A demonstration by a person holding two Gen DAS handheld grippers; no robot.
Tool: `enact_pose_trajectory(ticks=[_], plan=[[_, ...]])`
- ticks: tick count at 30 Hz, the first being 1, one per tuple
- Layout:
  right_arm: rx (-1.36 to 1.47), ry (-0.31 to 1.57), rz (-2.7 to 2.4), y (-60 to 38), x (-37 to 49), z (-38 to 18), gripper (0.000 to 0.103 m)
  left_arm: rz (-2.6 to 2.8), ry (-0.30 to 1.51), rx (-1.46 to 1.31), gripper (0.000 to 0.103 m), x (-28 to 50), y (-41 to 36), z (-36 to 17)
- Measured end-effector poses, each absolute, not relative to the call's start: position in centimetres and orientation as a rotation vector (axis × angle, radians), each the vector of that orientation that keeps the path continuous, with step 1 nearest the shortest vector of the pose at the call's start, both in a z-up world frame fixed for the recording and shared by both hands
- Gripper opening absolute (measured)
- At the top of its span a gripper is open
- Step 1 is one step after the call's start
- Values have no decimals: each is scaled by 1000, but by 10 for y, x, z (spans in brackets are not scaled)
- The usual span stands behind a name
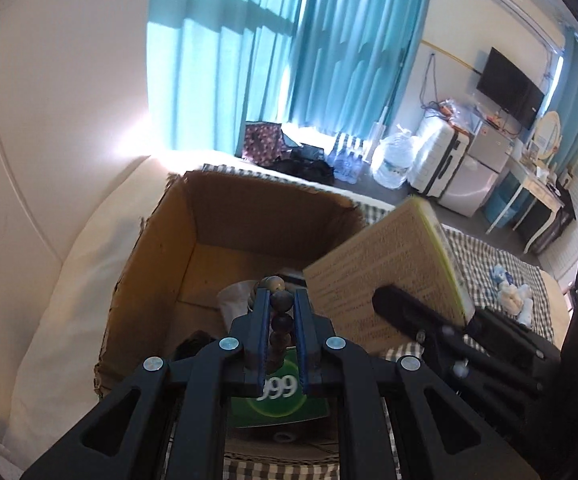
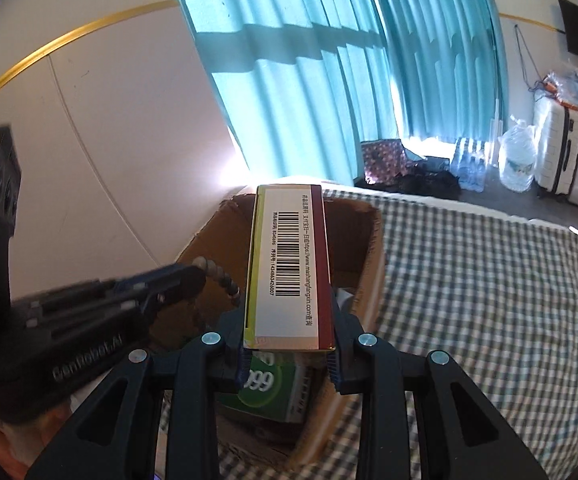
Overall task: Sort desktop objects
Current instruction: 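Carry the bracelet and medicine box to the cardboard box and release both, then grasp the white lace cloth with the left gripper while the right gripper grasps the white bottle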
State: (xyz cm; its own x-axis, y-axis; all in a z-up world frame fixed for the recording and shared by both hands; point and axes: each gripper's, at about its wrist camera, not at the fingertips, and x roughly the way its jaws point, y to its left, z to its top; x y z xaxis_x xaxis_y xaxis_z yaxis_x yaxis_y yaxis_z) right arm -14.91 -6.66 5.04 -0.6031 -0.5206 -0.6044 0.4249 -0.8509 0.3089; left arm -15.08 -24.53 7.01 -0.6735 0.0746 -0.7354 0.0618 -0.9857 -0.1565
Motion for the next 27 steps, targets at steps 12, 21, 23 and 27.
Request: enact_pose_trajectory(ticks=[12,21,23,27], plan=[[879,-315,-2587,-25,-151,81,88,2914,-385,-1312,95,-142,-254,45],[906,-491,-2819,132,-117,82,88,2848,-323,-1245,101,-127,-162,59],[923,-513,-2892,169,-110,74,88,2822,-306,-1234,102,-129,-131,58],[977,-517,-3041,235,-100,47,88,2752,-278,-1213,102,-138,-64,48]])
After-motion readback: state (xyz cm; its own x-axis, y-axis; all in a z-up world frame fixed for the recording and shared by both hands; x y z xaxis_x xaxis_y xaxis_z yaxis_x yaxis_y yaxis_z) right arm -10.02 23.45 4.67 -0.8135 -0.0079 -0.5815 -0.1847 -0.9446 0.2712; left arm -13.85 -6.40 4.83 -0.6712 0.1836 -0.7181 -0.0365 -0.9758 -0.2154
